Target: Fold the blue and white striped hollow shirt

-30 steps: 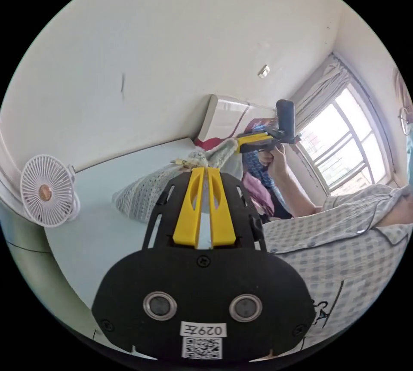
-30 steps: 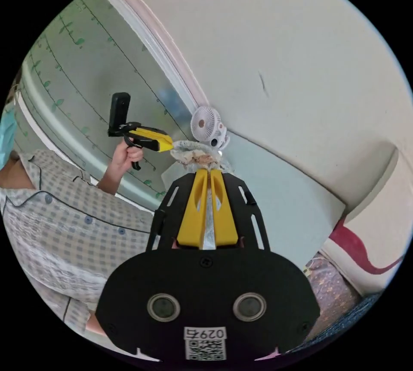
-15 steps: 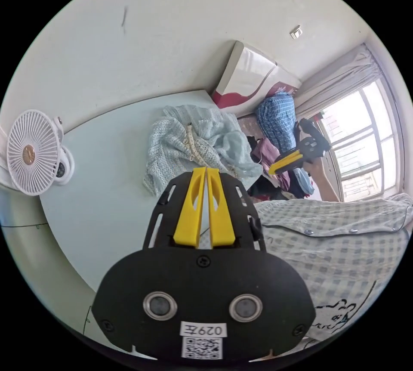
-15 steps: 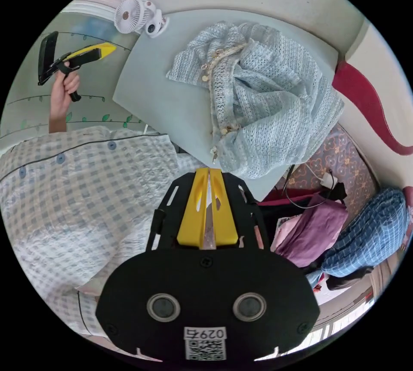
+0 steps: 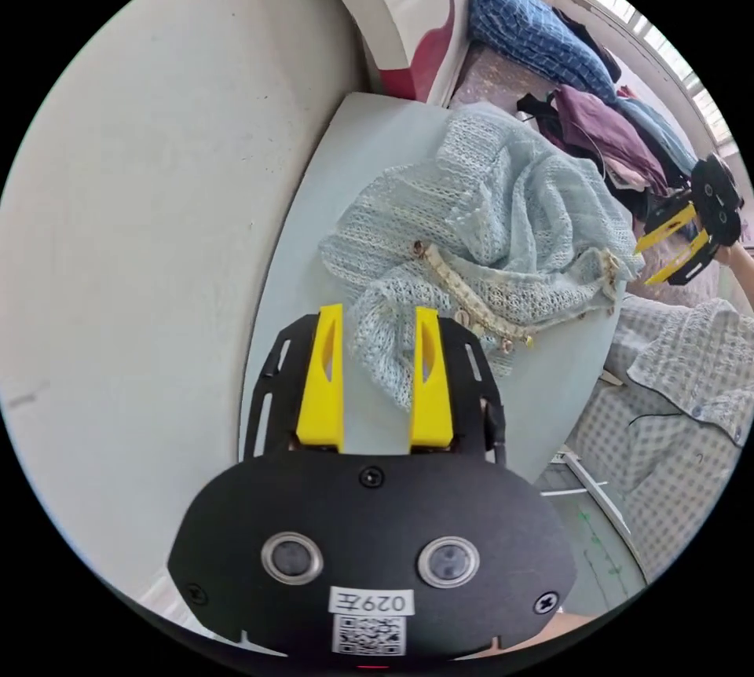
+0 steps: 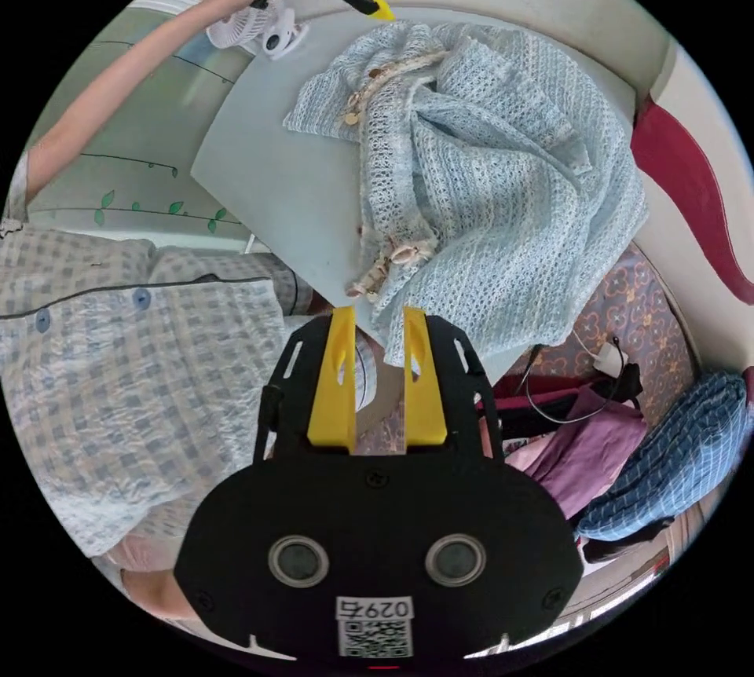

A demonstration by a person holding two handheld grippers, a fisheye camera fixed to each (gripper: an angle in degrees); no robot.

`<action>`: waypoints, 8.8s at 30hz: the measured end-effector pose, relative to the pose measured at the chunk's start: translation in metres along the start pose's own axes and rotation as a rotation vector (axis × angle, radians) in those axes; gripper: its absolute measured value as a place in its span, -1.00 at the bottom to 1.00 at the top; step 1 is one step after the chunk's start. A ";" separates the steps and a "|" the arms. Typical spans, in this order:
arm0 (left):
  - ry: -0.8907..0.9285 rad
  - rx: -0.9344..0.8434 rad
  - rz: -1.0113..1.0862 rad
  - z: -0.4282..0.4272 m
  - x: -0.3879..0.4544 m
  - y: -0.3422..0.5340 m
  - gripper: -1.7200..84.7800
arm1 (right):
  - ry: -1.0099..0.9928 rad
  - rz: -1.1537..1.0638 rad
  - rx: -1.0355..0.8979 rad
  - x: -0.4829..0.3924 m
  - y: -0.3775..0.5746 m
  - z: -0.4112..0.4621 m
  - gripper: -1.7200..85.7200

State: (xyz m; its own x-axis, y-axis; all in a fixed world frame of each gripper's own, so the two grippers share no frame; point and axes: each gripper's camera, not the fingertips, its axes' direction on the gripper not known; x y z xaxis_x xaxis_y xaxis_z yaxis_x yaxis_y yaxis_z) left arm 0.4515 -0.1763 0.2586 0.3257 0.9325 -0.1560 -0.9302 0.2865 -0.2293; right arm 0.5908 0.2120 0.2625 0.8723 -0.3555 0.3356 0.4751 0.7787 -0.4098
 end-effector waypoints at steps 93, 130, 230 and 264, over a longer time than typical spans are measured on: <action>-0.147 -0.058 -0.687 0.001 -0.093 0.242 -0.97 | 0.211 0.360 0.425 0.183 -0.237 -0.213 -0.94; 0.238 -0.212 -0.907 0.283 0.144 0.144 -0.98 | -0.581 0.725 0.453 0.447 -0.070 0.141 -0.61; 0.178 -0.011 -0.836 0.236 0.105 0.126 -0.98 | -0.064 0.301 0.270 0.055 -0.157 0.121 -0.97; 0.216 -0.196 -0.716 0.224 0.253 0.145 -0.98 | -0.869 0.989 0.597 0.297 0.238 0.219 -0.71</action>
State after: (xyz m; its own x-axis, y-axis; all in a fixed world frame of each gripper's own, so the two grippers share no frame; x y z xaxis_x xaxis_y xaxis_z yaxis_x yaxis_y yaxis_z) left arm 0.3615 0.1507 0.4014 0.8809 0.4656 -0.0849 -0.4403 0.7404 -0.5078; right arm 0.9372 0.4053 0.4505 0.3608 0.6983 0.6182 -0.5781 0.6876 -0.4394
